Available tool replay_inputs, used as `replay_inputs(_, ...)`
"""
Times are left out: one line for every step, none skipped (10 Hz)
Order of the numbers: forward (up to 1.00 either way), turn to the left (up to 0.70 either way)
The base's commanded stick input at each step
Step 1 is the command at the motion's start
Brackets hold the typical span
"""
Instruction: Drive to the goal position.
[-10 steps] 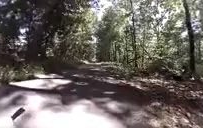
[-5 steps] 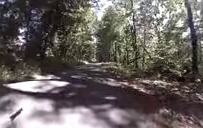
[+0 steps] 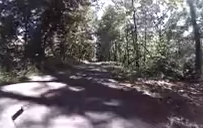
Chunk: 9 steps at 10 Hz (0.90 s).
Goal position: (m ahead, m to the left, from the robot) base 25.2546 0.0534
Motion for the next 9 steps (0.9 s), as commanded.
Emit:
replay_inputs(0.45,0.00)
replay_inputs(0.45,0.00)
replay_inputs(0.45,0.00)
replay_inputs(0.45,0.00)
replay_inputs(0.45,0.00)
replay_inputs(0.45,0.00)
replay_inputs(0.45,0.00)
replay_inputs(0.45,0.00)
replay_inputs(0.45,0.00)
